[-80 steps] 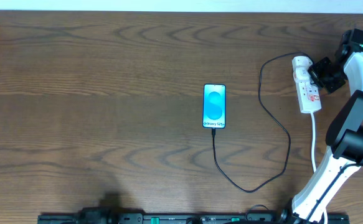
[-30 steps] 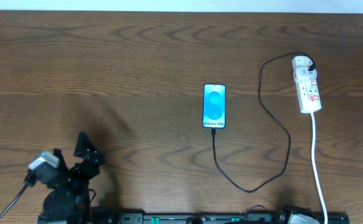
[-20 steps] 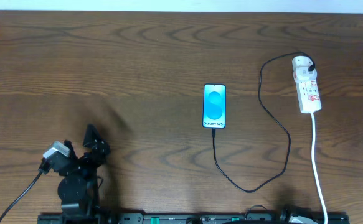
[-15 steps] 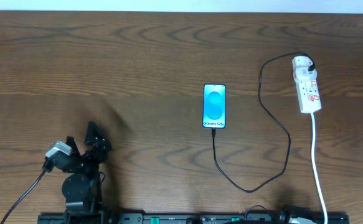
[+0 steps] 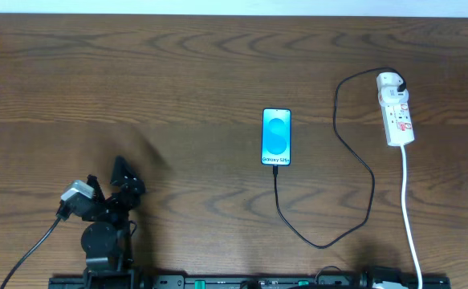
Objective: Plug charger to phone and switch on socket
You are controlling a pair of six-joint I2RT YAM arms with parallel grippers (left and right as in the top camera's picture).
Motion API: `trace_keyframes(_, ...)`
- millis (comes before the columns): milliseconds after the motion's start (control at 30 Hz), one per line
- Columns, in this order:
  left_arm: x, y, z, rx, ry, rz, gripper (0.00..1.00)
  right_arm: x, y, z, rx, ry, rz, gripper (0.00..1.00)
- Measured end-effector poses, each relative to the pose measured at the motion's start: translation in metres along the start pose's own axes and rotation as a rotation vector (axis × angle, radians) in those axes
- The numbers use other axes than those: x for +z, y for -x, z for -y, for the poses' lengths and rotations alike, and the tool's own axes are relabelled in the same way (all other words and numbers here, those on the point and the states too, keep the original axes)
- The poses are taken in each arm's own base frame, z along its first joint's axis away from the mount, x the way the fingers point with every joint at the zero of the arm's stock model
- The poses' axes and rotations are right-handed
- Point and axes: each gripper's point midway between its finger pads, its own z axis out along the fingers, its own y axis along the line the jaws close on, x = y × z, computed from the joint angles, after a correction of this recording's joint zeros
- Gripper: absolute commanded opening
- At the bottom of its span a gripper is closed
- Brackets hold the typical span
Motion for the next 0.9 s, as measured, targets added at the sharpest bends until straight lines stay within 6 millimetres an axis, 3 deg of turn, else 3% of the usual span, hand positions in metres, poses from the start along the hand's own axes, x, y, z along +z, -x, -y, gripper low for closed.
trace_keyframes(200,0.0,-0.011,0.01,0.189,-0.069,-0.051,0.93,0.0,0.001,0.001,0.0,-0.008,0.005,0.38)
trace_keyframes(600,-0.002,-0.007,0.015,0.213,-0.091,-0.03,0.93,0.0,-0.003,0.003,-0.003,-0.013,-0.011,0.36)
trace_keyframes(900,-0.003,-0.005,0.016,0.211,-0.096,-0.02,0.93,-0.004,-0.014,-0.022,-0.008,0.094,-0.057,0.43)
